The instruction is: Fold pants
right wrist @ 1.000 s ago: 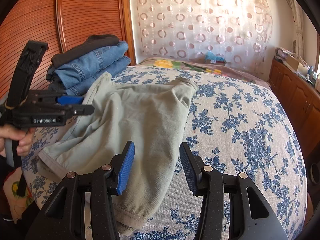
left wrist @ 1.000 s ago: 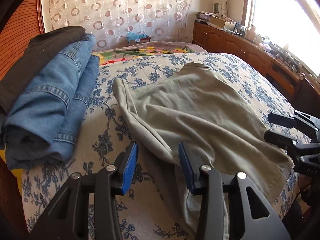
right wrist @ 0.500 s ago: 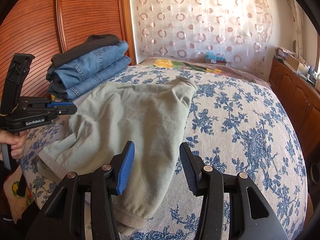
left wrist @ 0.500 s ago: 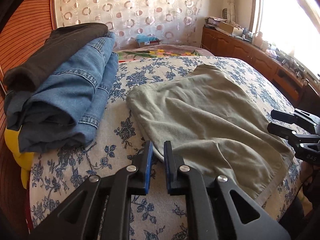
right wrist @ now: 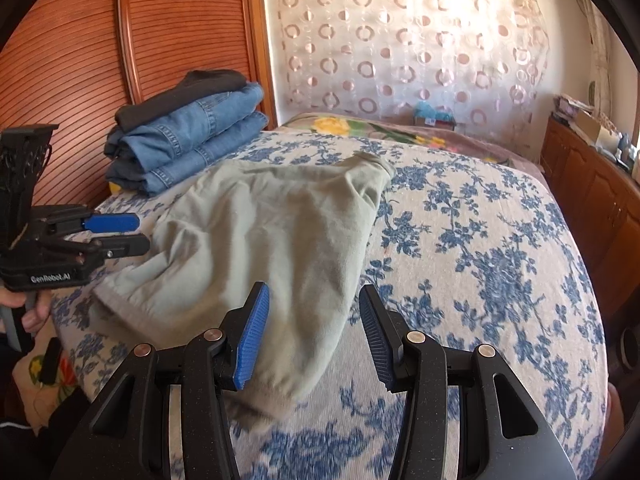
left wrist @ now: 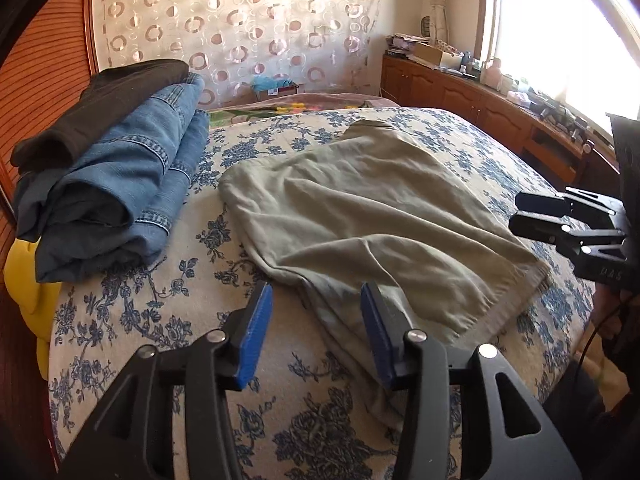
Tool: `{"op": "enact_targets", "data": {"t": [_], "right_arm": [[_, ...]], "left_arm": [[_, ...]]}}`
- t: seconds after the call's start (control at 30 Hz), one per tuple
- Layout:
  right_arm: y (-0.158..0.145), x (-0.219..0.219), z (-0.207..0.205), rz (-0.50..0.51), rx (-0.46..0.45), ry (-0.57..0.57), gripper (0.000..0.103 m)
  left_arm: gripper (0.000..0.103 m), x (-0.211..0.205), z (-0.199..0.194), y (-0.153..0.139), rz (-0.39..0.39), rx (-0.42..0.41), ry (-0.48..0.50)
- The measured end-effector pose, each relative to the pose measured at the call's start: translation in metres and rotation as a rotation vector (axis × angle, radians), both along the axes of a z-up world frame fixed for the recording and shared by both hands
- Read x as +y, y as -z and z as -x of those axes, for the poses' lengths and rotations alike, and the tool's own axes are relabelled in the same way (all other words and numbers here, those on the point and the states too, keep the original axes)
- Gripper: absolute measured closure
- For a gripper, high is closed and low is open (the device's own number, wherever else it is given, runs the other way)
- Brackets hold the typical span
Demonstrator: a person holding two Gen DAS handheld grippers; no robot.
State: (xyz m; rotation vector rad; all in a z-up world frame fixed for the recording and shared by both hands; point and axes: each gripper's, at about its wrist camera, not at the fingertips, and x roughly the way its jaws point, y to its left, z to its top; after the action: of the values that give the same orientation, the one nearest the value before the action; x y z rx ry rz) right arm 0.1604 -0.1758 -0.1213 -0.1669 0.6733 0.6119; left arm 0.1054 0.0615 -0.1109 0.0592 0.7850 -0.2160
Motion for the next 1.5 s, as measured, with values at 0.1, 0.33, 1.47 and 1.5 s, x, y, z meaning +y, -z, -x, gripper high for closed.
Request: {"op": "enact_targets", "data": {"t": [0.1, 0.33, 1.47, 1.5], "right_arm": [[-0.006, -0.008, 0.009, -0.007, -0.004, -0.001, 0.056], [-0.013, -0.015, 0.028, -0.003, 0.002, -0.011, 0.055], [0.016, -0.001, 0.046, 0.086, 0.068, -0.040, 0.055], [0.016, -0.001, 0.045, 0.089, 0.067, -0.038, 0.055]], "left_arm": [[0.042, -0.003, 0.010, -0.004, 0.023, -0.015, 0.015], [0.041, -0.009, 0.031, -0.012, 0.020, -0.053, 0.017], [0.088, -0.025, 0.052, 0.009, 0.031, -0.017, 0.065], [0.092, -0.025, 0.053, 0.008, 0.032, -0.021, 0.066]]}}
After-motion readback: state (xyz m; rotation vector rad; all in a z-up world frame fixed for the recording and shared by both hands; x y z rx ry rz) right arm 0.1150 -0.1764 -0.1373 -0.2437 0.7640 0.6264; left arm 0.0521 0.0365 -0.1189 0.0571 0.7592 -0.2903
